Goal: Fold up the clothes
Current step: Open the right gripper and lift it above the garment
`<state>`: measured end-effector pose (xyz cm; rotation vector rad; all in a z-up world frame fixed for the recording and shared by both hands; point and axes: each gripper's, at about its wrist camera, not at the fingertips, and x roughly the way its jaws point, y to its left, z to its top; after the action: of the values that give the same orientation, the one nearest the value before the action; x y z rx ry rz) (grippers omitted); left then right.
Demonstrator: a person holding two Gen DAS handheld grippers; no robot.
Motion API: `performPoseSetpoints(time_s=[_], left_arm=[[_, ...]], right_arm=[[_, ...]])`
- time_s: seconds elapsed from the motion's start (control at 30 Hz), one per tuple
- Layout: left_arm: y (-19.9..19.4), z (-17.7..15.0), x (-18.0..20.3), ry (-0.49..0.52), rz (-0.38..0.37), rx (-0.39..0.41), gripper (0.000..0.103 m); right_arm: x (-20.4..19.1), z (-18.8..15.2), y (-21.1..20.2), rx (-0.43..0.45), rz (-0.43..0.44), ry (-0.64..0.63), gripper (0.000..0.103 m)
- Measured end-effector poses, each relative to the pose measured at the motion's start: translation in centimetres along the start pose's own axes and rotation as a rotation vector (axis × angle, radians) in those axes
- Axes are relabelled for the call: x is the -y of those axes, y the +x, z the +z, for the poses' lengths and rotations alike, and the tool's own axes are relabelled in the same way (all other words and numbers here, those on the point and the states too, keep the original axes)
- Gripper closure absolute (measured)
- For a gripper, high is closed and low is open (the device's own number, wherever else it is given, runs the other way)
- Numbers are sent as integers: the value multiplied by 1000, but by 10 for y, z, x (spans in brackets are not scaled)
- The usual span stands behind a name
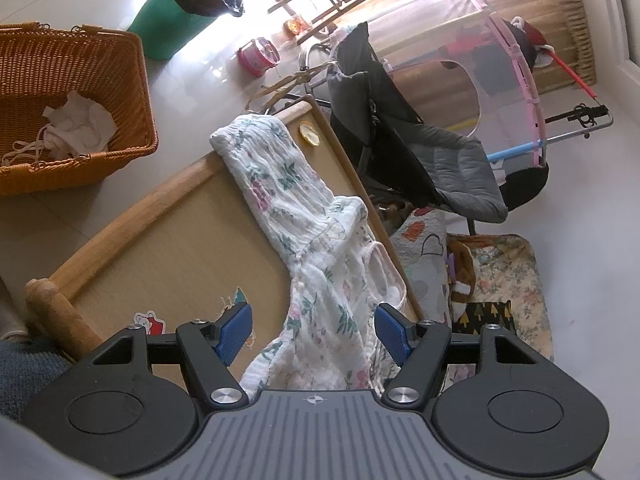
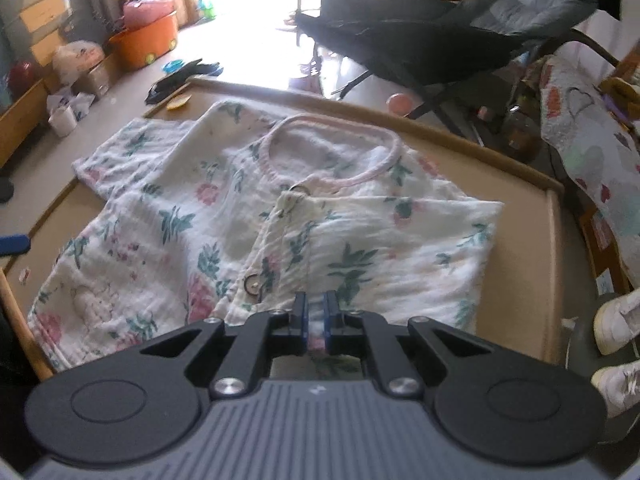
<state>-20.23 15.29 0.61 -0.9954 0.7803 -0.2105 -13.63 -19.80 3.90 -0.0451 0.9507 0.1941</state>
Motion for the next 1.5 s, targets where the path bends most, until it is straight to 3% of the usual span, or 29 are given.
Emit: performPoseSetpoints(time_s=[0.3, 0.47, 0.63, 0.83, 0.97, 1.1, 1.5], left_arm=[[1, -1, 3, 11, 44, -1, 34], [1, -3, 6, 31, 90, -2, 34], [1, -2, 11, 66, 186, -7, 34], [-9, 5, 20, 98, 196, 49, 34], [-9, 22, 30, 94, 160, 68, 34], [-6, 48, 41, 97, 146, 77, 34], [11, 117, 38, 126, 299, 121, 34]], right_arm=[[21, -44, -23, -106, -75, 73, 92], [16, -63, -27, -57, -79, 28, 85], [17, -67, -29, -32, -76, 52, 84], [18, -73, -32, 1, -60, 74, 77], [11, -76, -33, 13, -50, 33, 62], [12, -77, -34, 22, -30, 32, 57], [9, -79, -34, 33, -20, 20, 55]])
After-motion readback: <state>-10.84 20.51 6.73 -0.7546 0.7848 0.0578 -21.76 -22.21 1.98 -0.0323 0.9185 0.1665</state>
